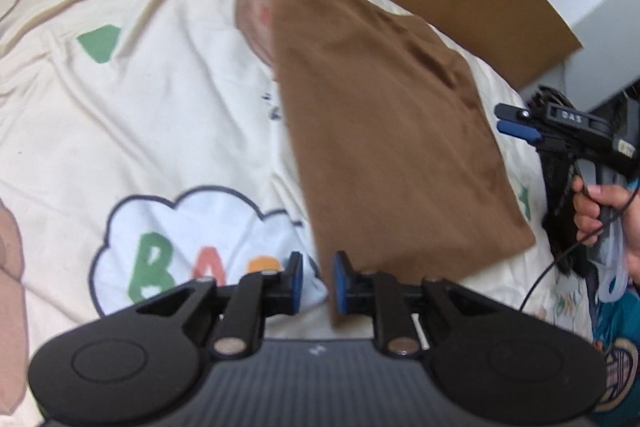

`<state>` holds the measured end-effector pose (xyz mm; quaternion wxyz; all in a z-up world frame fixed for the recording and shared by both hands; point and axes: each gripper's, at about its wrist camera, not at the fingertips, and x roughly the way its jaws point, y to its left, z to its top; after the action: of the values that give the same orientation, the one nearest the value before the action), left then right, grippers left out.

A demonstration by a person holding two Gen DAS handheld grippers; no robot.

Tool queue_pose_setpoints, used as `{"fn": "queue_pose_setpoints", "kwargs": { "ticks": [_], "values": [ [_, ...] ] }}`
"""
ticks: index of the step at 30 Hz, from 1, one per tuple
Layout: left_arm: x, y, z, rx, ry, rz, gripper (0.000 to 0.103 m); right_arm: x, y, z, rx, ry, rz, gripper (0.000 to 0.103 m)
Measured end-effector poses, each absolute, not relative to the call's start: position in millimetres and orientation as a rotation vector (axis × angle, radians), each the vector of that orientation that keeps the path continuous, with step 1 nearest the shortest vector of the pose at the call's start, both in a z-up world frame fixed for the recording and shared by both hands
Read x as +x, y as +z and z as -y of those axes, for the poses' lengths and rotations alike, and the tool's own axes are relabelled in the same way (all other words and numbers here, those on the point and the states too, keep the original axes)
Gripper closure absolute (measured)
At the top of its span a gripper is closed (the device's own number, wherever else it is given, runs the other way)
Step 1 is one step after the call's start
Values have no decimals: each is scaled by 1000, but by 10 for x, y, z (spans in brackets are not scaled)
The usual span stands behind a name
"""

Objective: Fold clothes
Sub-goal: 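Withdraw both open tools from the folded brown shirt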

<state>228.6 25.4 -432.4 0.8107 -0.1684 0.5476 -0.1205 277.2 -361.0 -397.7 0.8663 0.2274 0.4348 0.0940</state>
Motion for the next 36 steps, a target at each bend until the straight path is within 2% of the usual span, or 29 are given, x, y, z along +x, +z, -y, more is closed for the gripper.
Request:
{"fn": "queue_pose_setpoints", "kwargs": {
  "ticks": [16, 36],
  "values": [
    [2502, -4424, -331, -364, -221, -1186, 77, 3479, -4218, 3663, 528, 257, -895, 59],
    [2501, -4506, -264, -339, -238, -1208, 76, 3707, -4293, 3731, 510, 257, -917, 58]
  ]
}}
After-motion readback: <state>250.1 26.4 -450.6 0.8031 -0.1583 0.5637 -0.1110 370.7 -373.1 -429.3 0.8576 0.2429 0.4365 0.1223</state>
